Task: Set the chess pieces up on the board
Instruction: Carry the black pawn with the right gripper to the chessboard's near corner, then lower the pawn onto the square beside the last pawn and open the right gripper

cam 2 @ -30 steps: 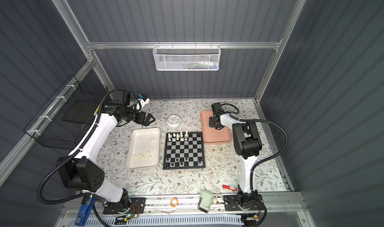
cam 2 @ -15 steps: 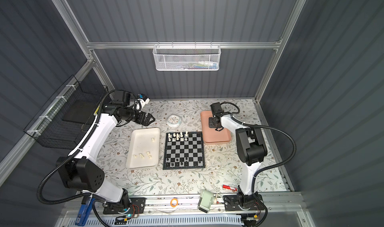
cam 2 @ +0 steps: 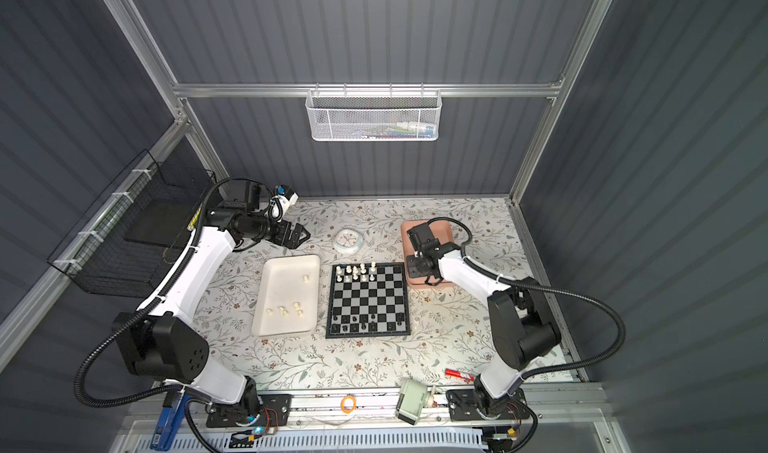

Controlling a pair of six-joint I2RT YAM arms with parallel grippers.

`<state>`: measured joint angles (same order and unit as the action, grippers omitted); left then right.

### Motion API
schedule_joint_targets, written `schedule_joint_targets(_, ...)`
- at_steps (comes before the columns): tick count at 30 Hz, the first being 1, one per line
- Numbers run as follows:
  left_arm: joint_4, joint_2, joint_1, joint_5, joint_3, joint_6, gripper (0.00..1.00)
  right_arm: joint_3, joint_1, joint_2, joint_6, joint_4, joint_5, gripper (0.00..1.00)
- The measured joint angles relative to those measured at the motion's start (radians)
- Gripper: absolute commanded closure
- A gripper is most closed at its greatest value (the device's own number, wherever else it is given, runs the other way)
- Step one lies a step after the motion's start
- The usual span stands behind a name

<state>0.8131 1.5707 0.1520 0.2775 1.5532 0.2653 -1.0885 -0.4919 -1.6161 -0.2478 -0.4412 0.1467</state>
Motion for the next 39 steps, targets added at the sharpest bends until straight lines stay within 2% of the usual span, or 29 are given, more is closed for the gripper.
schedule_joint_targets(10, -0.006, 0.0, 0.0, -0.015, -0.001, -0.035, 0.01, 0.143, -0.192, 0.228, -0.091, -0.061, 0.029, 0.87)
schedule_joint_targets(16, -0.007, 0.0, 0.0, -0.016, -0.001, -0.041, 0.0, 0.187, -0.29, 0.302, -0.154, -0.077, 0.062, 0.87)
schedule_joint_targets(29, -0.014, -0.002, 0.0, -0.016, -0.001, -0.042, 0.0, 0.203, -0.443, 0.306, -0.248, -0.056, 0.109, 0.86)
schedule_joint_targets(39, -0.015, -0.007, 0.0, -0.016, -0.001, -0.041, 0.01, 0.203, -0.538, 0.217, -0.312, -0.007, 0.114, 0.86)
